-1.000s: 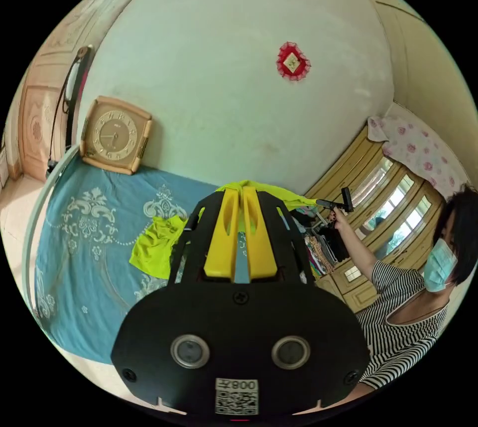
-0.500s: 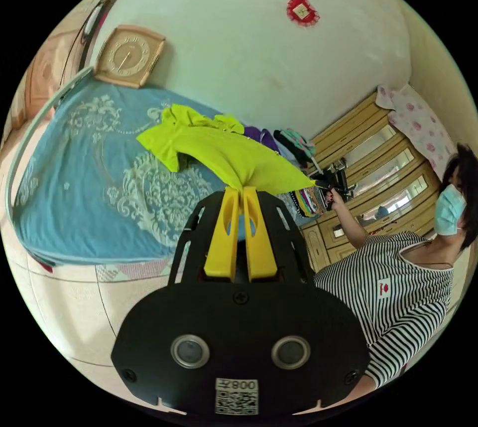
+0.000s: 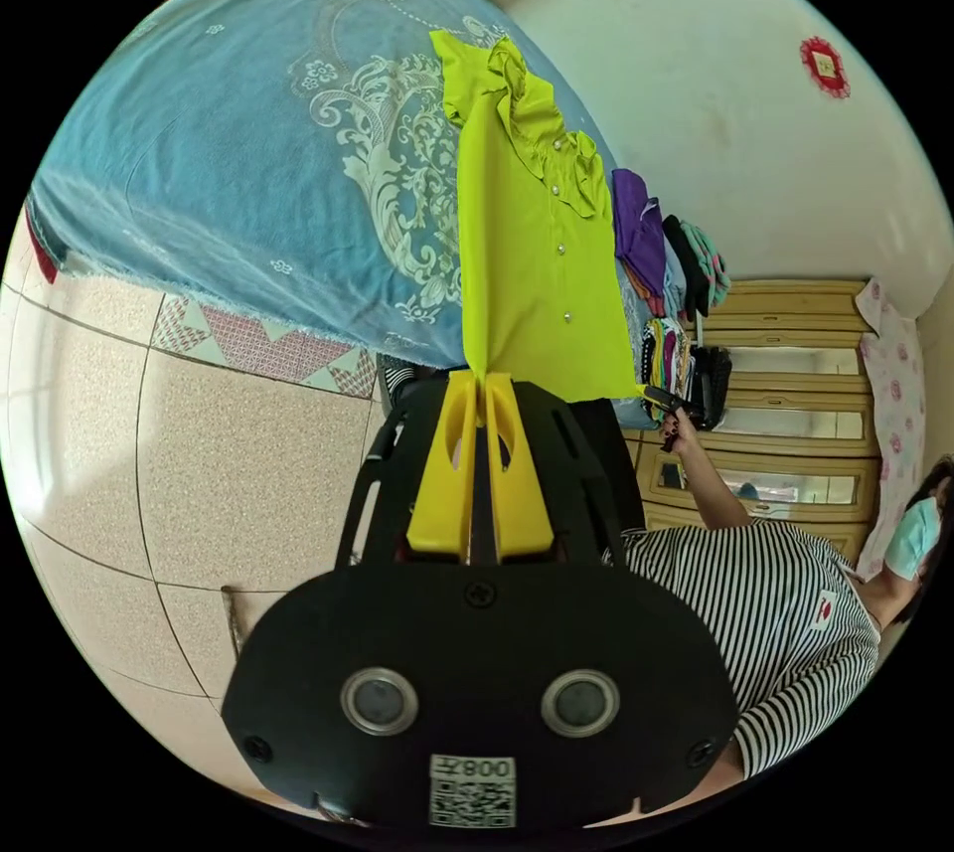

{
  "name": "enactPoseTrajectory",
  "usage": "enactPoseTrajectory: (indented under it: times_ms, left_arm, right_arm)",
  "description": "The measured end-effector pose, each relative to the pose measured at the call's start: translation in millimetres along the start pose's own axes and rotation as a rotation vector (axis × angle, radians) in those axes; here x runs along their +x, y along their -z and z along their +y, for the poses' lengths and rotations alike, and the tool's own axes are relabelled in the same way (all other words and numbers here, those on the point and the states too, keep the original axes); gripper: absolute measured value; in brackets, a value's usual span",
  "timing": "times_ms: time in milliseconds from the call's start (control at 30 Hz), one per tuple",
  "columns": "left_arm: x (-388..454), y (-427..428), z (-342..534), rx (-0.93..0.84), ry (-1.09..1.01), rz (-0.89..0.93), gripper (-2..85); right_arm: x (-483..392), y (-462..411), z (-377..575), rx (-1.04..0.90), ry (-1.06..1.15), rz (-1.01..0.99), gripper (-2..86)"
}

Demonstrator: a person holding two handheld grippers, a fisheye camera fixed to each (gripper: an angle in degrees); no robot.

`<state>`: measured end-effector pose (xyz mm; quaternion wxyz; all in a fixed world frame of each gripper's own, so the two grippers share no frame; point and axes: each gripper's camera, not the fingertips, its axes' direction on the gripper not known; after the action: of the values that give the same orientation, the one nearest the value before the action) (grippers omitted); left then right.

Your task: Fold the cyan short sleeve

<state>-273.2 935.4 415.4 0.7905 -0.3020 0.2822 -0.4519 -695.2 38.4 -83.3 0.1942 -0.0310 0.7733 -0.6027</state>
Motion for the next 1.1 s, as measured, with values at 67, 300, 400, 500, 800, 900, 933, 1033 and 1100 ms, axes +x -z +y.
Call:
enactPoseTrajectory:
  times_ms: [67, 300, 400, 500, 800, 900, 933, 1033, 1100]
  left_arm:
    - [-7, -7, -5, -0.003, 0.034, -0.004, 1.6]
    - [-27, -29, -26, -0.023, 0.116, -0.011, 3.1]
    - [-34, -23, -34, 0.019, 0.135, 0.007, 4.3]
    - [-40, -11, -47, 0.077, 0.15, 0.021, 5.8]
    - [-26, 2, -165, 0.18, 0.069, 0.041, 8.0]
    - [-18, -4, -224, 0.185, 0.062, 0.004, 8.7]
    - [-17, -5, -235, 0.187, 0.064, -0.002, 8.8]
    - [-13, -10, -289, 0.213, 0.076, -0.008, 9.2]
    - [-8, -13, -328, 0.226, 0.074, -0.042, 9.2]
  right_arm:
    - [3, -4, -2, -0.009, -0.009, 0.016, 0.1]
    - [19, -21, -11, -0.011, -0.089, -0.02, 0.1]
    - [24, -23, -15, -0.002, -0.114, -0.054, 0.2]
    - [28, -23, -18, 0.015, -0.137, -0.101, 0.2]
    - [40, 8, -16, 0.19, -0.282, -0.234, 0.5]
    - [14, 33, -49, 0.272, -0.228, -0.215, 1.3]
    - [5, 38, -60, 0.285, -0.207, -0.204, 1.7]
    - [-48, 59, -127, 0.318, -0.08, -0.14, 3.6]
    - [-98, 71, -193, 0.322, 0.026, -0.069, 5.0]
